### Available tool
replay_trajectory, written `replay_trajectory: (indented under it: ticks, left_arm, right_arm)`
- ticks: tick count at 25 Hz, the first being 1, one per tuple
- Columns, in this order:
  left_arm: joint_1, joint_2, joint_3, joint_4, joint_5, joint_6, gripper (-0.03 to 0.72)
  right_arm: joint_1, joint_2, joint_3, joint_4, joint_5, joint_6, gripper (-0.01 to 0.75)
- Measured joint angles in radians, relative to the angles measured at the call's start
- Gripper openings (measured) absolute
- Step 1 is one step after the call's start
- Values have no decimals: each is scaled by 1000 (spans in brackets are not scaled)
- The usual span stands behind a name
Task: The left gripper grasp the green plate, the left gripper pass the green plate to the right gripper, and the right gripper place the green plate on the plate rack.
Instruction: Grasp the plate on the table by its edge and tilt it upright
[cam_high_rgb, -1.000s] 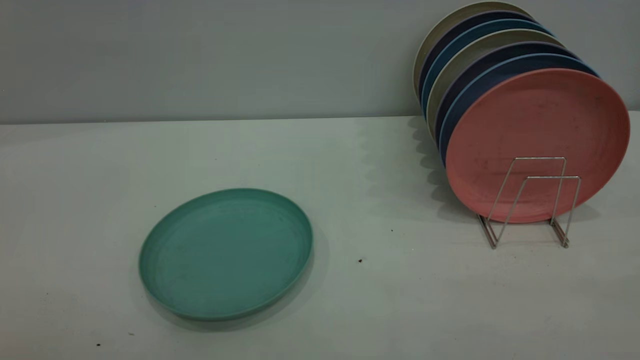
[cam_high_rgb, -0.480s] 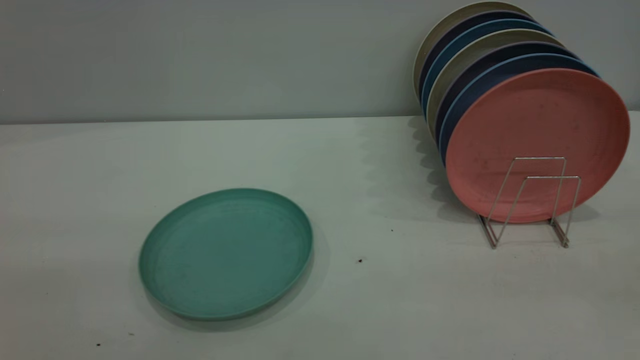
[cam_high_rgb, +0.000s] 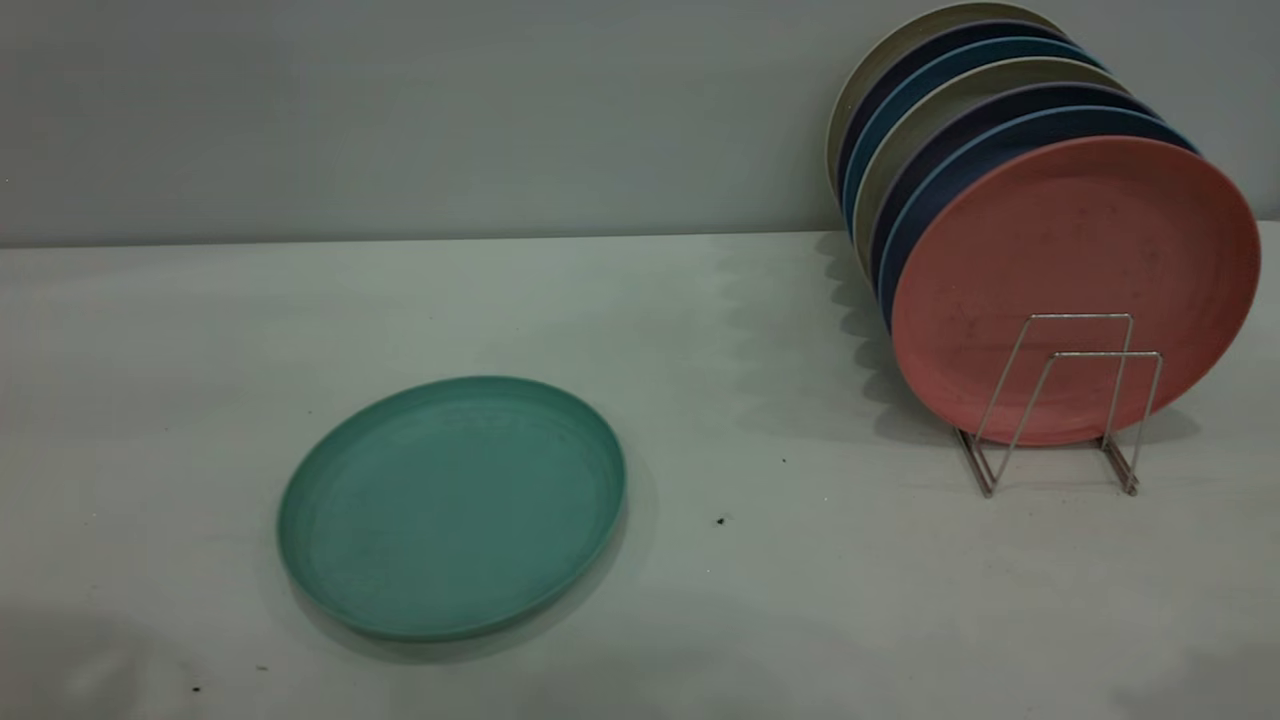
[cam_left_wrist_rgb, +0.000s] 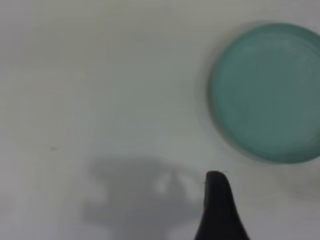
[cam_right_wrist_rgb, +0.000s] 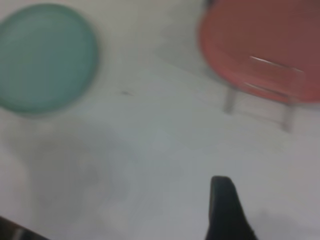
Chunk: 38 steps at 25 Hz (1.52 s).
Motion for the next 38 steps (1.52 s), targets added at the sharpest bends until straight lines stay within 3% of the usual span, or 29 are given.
replay_trajectory:
  ticks: [4,10,16,24,32,38]
  left_arm:
    - [0,183,-62,-66,-19,57,520]
    - [0,460,-173,-138,-37,160,520]
    - [23,749,-268,-160,-71,223,520]
    - [24,1035,-369,-265,-138,310,520]
    - [24,1124,-376,-416,-228,392,520]
    - [-1,1169,-380,-450,-287,414,501]
  right_arm:
    - [22,164,-2,248,-48,-215,474]
    - [222,400,-12,498,-160,-401,474]
    - [367,602,-32,713,-162,-542,474]
    - [381,652,-37,836,-140,-620,474]
    - [381,652,-38,838,-140,-625,474]
    - [381,652,-38,841,-152,-628,475]
